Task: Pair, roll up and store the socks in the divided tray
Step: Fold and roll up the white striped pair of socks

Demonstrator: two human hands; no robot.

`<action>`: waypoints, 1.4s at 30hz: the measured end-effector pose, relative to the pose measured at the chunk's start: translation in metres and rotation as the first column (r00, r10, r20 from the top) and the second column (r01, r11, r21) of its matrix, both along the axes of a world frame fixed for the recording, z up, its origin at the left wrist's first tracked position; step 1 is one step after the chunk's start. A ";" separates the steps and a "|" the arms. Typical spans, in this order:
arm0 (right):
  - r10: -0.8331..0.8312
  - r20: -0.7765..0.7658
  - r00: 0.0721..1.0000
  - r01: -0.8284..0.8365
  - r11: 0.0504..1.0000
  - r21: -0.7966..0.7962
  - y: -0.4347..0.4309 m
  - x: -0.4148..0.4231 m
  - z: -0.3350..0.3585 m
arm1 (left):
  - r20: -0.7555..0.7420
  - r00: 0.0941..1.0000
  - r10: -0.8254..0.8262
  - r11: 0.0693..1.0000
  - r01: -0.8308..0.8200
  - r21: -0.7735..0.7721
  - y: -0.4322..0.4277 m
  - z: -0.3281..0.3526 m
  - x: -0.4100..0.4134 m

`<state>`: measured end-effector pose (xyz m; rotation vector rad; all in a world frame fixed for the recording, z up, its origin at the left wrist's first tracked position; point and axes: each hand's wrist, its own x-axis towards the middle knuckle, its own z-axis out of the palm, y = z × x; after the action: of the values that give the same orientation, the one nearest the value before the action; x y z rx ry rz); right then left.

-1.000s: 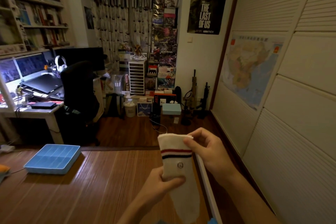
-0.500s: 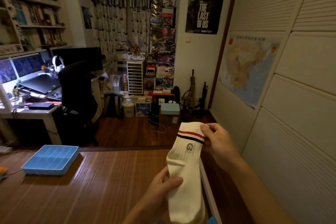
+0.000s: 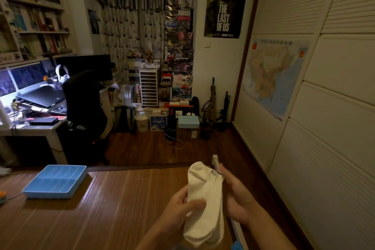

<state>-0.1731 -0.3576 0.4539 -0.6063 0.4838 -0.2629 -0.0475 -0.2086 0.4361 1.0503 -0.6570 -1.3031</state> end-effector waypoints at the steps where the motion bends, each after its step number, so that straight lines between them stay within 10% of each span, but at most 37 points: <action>1: -0.044 -0.010 0.999 0.044 0.998 -0.034 0.002 0.000 0.000 | 0.008 1.000 -0.014 1.000 0.014 0.007 0.001 0.001 0.001; 14: -0.464 0.097 0.881 0.465 0.885 0.013 -0.005 0.003 0.027 | -0.133 0.991 0.006 0.997 -0.015 -0.071 0.002 -0.017 0.003; 42: -0.506 0.054 0.861 0.506 0.862 0.025 -0.002 0.014 0.020 | -0.062 0.986 0.153 0.988 -0.154 -0.014 0.003 -0.028 0.012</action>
<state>-0.1588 -0.3594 0.4743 -0.4495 0.5832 -0.7796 -0.0353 -0.2060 0.4078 1.0216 -0.5312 -1.1881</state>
